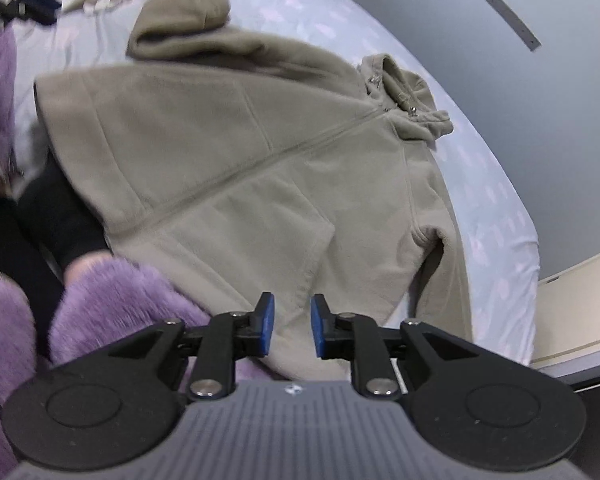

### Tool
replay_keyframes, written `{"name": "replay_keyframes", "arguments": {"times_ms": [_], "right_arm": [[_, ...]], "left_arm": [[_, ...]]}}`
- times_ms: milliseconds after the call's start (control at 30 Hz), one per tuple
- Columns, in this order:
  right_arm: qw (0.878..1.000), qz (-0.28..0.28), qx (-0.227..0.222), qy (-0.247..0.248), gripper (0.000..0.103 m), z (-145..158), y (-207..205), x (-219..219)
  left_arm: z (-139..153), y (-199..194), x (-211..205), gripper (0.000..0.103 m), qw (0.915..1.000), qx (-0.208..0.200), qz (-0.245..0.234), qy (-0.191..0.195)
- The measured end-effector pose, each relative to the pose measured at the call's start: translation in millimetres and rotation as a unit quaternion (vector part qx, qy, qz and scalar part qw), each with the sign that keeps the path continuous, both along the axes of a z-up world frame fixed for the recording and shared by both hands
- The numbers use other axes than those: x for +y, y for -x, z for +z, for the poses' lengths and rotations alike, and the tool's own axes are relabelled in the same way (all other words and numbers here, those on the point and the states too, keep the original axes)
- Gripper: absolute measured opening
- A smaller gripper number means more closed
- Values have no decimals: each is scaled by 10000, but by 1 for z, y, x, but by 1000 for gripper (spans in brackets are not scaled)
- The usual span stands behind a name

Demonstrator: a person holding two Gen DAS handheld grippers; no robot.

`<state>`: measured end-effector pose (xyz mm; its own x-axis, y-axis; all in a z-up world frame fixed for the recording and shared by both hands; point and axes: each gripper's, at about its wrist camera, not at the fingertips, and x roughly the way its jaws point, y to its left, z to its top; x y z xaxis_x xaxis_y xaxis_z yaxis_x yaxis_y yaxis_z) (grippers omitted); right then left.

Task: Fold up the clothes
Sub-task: 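Open both grippers and move them back over the flat hoodie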

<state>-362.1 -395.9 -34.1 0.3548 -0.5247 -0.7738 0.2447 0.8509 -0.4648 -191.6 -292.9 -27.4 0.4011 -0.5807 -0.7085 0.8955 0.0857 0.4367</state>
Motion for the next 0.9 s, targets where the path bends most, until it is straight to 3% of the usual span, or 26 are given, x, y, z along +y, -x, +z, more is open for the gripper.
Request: {"name": "replay_keyframes", "arguments": {"times_ms": [67,300,600,733,900], "right_arm": [[9997,-105,-223,67,35,-1,-4,-1],[9865,-1012,-1284,-112,35,-16,-17,-17],[9693,-1554,-1904,56,41,-39,-21,-45],[9625,-1762,-2040,292,56,-43,-17,-60],[9428,-2255,-2448,-201,73,-56,-11,-83]], "left_arm": [[-1,0,-4,10,10000,71,5,68],[-1,-12,-24,13,9988,259,191,380],[-14,-43,-44,17,9957,484,611,496],[-21,-55,-53,19,9946,562,731,471],[-28,-67,-67,26,9928,671,887,442]]}}
